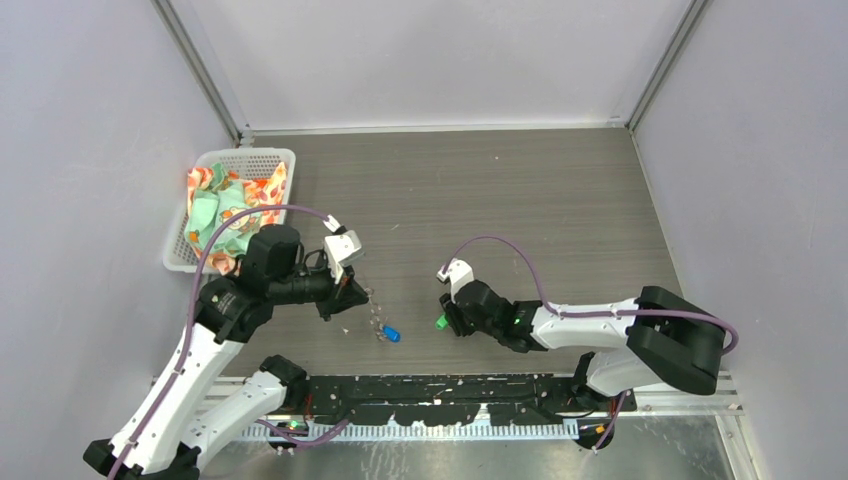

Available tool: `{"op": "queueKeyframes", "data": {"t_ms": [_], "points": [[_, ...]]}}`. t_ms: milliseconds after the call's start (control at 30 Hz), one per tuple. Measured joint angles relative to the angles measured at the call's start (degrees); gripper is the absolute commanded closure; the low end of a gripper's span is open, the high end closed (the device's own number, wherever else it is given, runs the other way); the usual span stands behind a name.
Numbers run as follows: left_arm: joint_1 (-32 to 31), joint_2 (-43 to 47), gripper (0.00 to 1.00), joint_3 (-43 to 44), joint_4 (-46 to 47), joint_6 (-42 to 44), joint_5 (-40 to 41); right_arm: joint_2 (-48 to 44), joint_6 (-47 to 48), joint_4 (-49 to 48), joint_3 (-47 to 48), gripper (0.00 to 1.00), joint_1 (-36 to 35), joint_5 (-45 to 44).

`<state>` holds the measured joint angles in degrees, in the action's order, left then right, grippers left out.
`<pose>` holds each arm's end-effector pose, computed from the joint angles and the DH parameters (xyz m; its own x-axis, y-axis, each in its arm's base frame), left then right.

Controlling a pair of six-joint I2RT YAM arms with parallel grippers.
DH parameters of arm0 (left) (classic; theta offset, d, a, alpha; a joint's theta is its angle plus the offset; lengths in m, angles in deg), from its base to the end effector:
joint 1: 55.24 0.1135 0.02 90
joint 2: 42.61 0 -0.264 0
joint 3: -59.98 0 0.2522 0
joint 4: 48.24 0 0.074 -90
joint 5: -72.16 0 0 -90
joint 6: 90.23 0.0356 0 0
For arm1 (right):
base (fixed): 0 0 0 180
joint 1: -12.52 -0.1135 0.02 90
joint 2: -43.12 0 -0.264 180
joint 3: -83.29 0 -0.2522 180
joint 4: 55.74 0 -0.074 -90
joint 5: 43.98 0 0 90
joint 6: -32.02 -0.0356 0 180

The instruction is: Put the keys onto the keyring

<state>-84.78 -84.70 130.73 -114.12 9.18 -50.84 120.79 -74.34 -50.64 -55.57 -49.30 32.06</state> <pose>0.1019 -0.0800 0.3486 -0.3899 0.3785 -0.8395 0.8662 0.4601 -0.1948 0.1244 0.2140 0.1492 -0.5180 -0.3880 -0.7623 -0.6507 0.7572 0.0568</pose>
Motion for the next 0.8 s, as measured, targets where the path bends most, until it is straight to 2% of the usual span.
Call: {"op": "queueKeyframes", "data": {"t_ms": [267, 400, 633, 733, 800], "points": [[0.0, -0.3, 0.99, 0.0, 0.0, 0.0, 0.0, 2.3, 0.1, -0.2, 1.0, 0.63, -1.5, -1.4], [0.0, -0.3, 0.99, 0.0, -0.1, 0.0, 0.0, 2.6, 0.1, -0.3, 1.1, 0.73, -1.7, -2.0], [0.0, -0.3, 0.99, 0.0, -0.1, -0.1, 0.0, 0.4, 0.0, -0.4, 0.6, 0.83, -1.7, -2.3], [0.0, -0.3, 0.99, 0.0, -0.1, -0.3, 0.0, -2.4, -0.2, -1.3, -1.2, 0.96, -1.2, -1.8], [0.0, -0.3, 1.00, 0.0, -0.1, -0.4, 0.0, -4.0, -0.5, -1.6, -2.4, 0.99, -0.6, -1.2]]}}
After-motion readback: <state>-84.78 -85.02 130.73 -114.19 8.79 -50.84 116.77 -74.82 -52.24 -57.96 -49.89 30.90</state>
